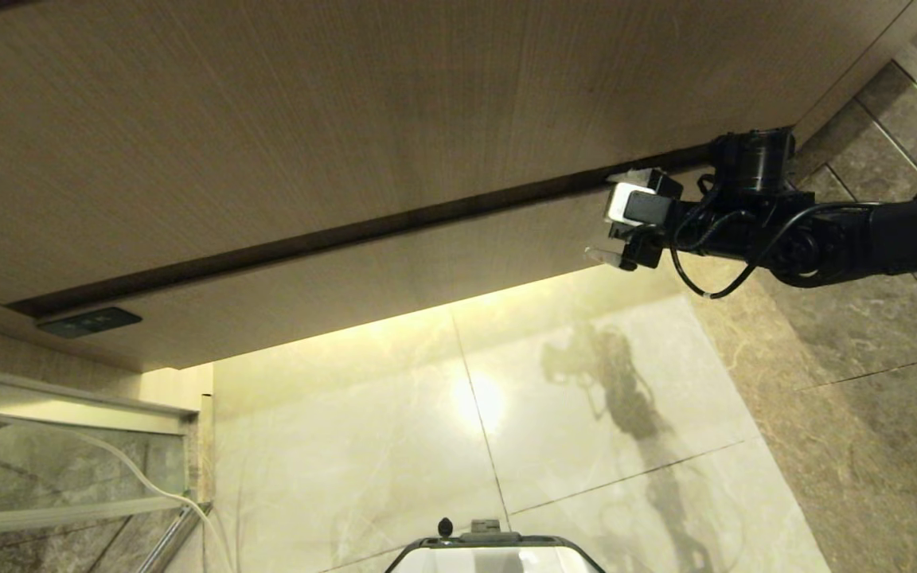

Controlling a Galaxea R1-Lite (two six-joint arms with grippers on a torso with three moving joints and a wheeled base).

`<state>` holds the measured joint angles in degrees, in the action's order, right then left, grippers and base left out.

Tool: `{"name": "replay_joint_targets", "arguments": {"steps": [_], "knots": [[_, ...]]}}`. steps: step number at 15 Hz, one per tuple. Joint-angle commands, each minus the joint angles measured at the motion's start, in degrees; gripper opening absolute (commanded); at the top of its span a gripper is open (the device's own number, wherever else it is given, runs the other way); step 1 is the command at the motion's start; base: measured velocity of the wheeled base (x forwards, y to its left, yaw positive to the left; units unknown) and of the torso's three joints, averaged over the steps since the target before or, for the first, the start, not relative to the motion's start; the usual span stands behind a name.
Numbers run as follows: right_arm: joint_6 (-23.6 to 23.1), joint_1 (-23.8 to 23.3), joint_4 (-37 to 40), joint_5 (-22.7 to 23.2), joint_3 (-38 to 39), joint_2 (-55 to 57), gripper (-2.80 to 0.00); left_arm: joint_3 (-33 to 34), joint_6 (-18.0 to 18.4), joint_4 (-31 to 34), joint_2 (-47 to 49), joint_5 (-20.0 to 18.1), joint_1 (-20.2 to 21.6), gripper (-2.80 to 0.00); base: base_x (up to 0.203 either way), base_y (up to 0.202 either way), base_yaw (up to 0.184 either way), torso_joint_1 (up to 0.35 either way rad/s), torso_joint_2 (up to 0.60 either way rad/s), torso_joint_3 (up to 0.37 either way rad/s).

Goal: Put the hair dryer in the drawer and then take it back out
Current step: Pull open the drawer

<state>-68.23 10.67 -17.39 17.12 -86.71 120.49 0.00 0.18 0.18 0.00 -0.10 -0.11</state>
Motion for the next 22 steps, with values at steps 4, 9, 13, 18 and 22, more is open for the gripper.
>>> {"name": "replay_joint_targets", "arguments": {"steps": [4, 9, 13, 18, 22], "knots": [[1.69, -0.03, 1.67, -1.93, 0.93, -0.53, 0.00, 0.08, -0.01, -0.01, 0.00, 0.03, 0.02, -2.80, 0.000, 0.000, 0.000, 0.000, 0.00, 0.000], [1.87, -0.03, 5.31, -3.71, 3.56, -3.17, 0.00, 0.09, -0.01, -0.01, 0.00, 0.05, -0.04, -2.80, 0.000, 0.000, 0.000, 0.000, 0.00, 0.000], [1.88, 0.05, 6.04, -3.85, 6.37, -5.87, 0.00, 0.09, -0.01, -0.01, 0.00, 0.01, 0.02, -2.80, 0.000, 0.000, 0.000, 0.000, 0.00, 0.000], [1.87, -0.16, 17.71, -3.82, 13.00, -12.87, 0.00, 0.09, -0.01, -0.01, 0.00, 0.01, 0.02, -2.80, 0.000, 0.000, 0.000, 0.000, 0.00, 0.000], [2.01, -0.64, 25.74, -9.75, 19.39, -20.95, 0.00, 0.09, -0.01, -0.01, 0.00, 0.01, 0.02, -2.80, 0.000, 0.000, 0.000, 0.000, 0.00, 0.000]]}}
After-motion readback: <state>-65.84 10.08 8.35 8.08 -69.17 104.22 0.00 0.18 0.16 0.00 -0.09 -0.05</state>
